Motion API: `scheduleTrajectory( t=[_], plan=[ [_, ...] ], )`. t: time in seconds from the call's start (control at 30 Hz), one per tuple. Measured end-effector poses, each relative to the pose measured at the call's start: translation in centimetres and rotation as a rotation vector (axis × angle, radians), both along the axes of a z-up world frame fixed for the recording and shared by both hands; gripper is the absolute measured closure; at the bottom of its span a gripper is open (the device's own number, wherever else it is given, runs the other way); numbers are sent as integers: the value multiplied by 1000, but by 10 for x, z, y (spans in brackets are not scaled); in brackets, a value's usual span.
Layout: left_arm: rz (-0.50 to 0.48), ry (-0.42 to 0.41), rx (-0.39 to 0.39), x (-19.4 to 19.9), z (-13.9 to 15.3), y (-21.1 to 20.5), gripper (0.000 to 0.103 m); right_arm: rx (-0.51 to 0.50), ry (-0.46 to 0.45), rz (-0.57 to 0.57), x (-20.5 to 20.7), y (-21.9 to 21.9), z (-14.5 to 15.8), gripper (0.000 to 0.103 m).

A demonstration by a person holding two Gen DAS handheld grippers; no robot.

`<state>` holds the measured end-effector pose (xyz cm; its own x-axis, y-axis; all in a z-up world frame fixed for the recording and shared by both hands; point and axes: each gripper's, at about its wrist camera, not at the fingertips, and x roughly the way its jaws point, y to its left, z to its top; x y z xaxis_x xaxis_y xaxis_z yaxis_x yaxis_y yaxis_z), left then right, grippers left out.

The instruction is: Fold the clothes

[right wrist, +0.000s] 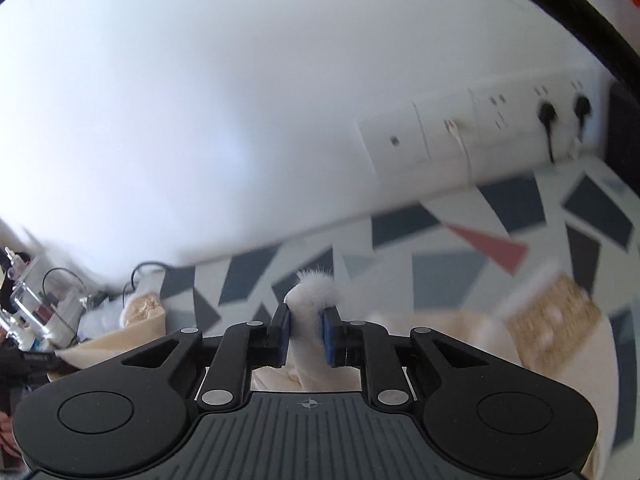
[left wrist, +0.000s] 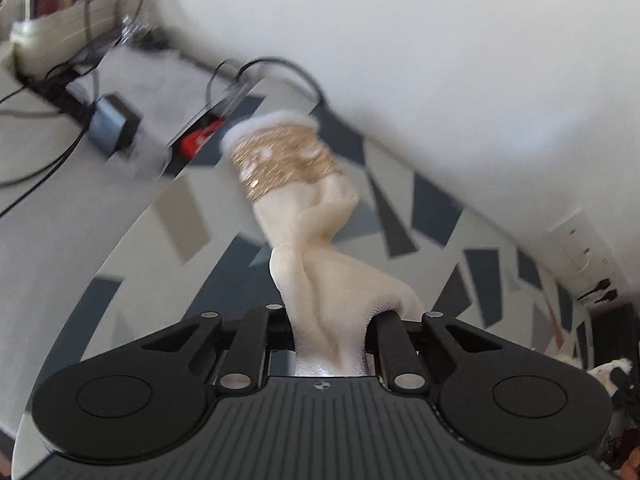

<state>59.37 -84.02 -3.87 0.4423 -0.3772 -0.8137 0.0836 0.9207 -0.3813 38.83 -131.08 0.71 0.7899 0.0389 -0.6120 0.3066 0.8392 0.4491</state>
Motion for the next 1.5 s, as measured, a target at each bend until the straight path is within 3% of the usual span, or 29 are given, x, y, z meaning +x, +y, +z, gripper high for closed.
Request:
scheduleTrajectory(
  t=[0.13,0.23,0.37,0.43,0.57,0.63,0.73,0.8,0.83,0.93,1.03,1.1,1.13,1.17,1.2,1.23,1.27,1.37,1.4,1.5],
  plan=[
    [-79,118,222,-48,-47,6,88,66,123,-43,-37,24,-37,88],
    [-171,130,357,-72,-59,-15,84,119,223,-34,-49,43,-66,88],
    [-232,82,523,-62,-46,-36,49,63,330,50,-49,71,-82,85],
    [-249,7,537,-59,-29,-38,43,13,314,79,-47,76,-68,75],
    [-278,-105,473,-55,5,-42,33,-20,208,109,-39,73,-36,67],
    [-296,-145,450,-54,10,-48,31,-32,149,119,-29,69,-22,66],
    [-312,-177,517,-47,-1,-66,30,-84,109,144,7,66,-20,65],
    [-314,-157,546,-39,-12,-67,29,-142,174,216,30,73,-35,61],
    [-311,-138,556,-35,-18,-66,28,-170,209,253,42,77,-43,53],
    [-254,-49,518,-20,-34,-52,24,-256,311,362,77,88,-67,40],
    [-196,14,462,-8,-45,-40,16,-342,413,472,111,100,-91,34],
    [-182,41,432,-4,-50,-37,16,-400,481,544,134,107,-107,34],
    [-177,51,415,-3,-52,-37,16,-384,485,567,136,108,-106,44],
    [-172,58,400,-2,-53,-37,17,-366,487,588,138,108,-105,52],
    [-173,61,388,-1,-54,-38,19,-342,493,610,139,108,-104,70],
    [-182,57,372,-2,-54,-39,34,-336,498,634,139,109,-103,84],
    [-201,53,345,-3,-52,-40,55,-332,502,658,140,110,-101,89],
    [-221,14,320,-1,-39,-46,79,-360,480,659,147,110,-90,94],
    [-216,-8,318,1,-34,-46,82,-367,446,633,152,104,-82,94],
    [-140,-77,274,21,-10,-38,95,-424,317,465,174,78,-51,95]
  ],
)
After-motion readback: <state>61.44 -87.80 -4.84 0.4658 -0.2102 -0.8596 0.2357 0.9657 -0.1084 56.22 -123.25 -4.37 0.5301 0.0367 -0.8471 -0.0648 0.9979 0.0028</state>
